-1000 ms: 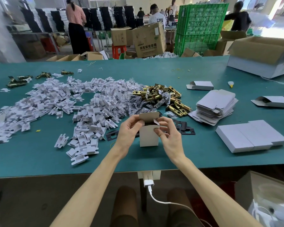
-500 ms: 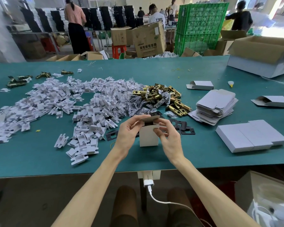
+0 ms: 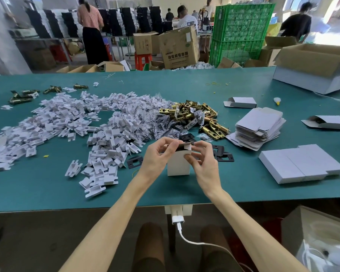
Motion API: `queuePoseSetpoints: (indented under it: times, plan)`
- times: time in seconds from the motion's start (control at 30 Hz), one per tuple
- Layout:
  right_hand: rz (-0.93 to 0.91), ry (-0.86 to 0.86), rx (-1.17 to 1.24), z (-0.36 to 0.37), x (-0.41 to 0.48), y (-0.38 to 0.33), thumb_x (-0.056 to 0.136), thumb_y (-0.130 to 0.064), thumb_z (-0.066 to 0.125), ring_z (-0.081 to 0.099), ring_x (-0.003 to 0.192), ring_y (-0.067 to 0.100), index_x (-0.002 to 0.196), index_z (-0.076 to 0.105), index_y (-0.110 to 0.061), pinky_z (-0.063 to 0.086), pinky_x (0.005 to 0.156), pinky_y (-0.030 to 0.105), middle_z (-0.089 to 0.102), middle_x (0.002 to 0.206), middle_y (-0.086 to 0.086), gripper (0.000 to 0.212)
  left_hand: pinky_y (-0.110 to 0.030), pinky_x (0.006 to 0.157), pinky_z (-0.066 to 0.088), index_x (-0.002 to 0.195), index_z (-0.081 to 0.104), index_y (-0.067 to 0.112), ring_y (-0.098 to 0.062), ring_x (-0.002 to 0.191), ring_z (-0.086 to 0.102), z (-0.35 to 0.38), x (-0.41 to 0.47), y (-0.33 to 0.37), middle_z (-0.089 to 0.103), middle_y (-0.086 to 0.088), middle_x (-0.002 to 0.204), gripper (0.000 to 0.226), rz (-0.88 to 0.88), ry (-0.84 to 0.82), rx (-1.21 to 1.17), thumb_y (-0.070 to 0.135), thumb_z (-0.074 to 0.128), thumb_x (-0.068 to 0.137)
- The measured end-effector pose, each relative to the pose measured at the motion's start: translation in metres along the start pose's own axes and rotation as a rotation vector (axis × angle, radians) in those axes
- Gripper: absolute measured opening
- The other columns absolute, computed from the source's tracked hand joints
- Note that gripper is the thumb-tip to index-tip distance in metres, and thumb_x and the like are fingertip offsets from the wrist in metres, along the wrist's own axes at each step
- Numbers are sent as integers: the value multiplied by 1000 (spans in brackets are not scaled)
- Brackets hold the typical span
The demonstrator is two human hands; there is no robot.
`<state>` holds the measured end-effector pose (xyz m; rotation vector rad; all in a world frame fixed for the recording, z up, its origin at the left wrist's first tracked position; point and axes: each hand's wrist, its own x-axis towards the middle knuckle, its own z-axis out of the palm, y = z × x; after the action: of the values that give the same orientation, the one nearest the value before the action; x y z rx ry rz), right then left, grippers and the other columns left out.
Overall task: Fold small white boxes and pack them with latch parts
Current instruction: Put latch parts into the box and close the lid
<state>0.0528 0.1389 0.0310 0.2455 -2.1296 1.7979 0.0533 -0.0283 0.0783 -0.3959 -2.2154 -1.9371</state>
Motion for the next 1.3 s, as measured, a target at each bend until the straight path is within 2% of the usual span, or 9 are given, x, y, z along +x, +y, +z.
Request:
queuePoseSetpoints:
  times: [0.2,0.33,0.47,0.57,0.77,0.9,1.03,1.2,1.3]
  plan:
    - [-49,-56,-74,-1,0,-2,98,-24,68,67,107,3,139,49,-46,54,88,17,67,118,-12,50,-16,75,46,118,73,13,-2,86,61,0,4,-5,73,6,103,21,-14,-24,89,23,61,104]
    - [-62,-71,-105,-1,0,0,100,-18,65,67,104,3,136,53,-36,54,82,18,67,117,-10,42,-19,78,50,120,72,12,-2,94,65,-2,3,-9,74,3,108,20,-17,-30,114,18,63,104]
    - [-69,-71,-116,-2,0,0,100,-18,65,67,102,-1,135,53,-35,55,79,17,67,116,-11,41,-35,70,53,116,73,20,-22,88,66,-2,4,-5,75,0,102,17,-4,-4,114,20,62,104]
    - [-77,-81,-117,-1,0,0,100,-18,64,67,103,0,134,53,-36,55,79,17,67,117,-11,40,-54,78,54,112,75,23,-44,93,63,-3,6,-2,75,-8,103,17,19,-12,129,16,62,104]
    - [-96,-166,-163,-8,6,-5,99,-20,67,67,107,4,136,54,-32,55,86,19,66,124,-6,41,-60,88,53,113,78,17,-46,99,65,-5,7,-5,78,-4,107,19,45,-13,121,9,64,102]
    - [-115,-251,-216,-18,16,-16,97,-34,69,67,103,-1,133,60,-29,55,87,20,65,117,-16,38,-46,89,57,117,78,13,-31,103,70,-6,5,-6,78,-4,110,20,42,-28,101,9,66,101]
    - [-132,-194,-226,-23,22,-19,105,-25,57,67,91,10,128,69,-23,59,82,39,66,107,-12,26,-16,84,51,119,77,9,-10,104,70,-6,4,-5,78,-3,113,21,42,-45,66,8,66,100]
    - [-201,-162,-275,-21,17,-19,106,-19,54,63,85,5,129,69,-27,52,74,26,63,101,-18,28,-15,83,51,120,77,13,-6,105,67,-8,3,-4,76,-1,116,22,40,-68,58,9,67,100]
    - [-198,-146,-259,-19,14,-20,106,-21,54,66,73,10,117,63,-31,55,66,33,68,105,-7,17,-20,91,53,121,75,14,-7,109,67,-10,2,-6,75,-2,119,23,38,-86,28,12,66,99]
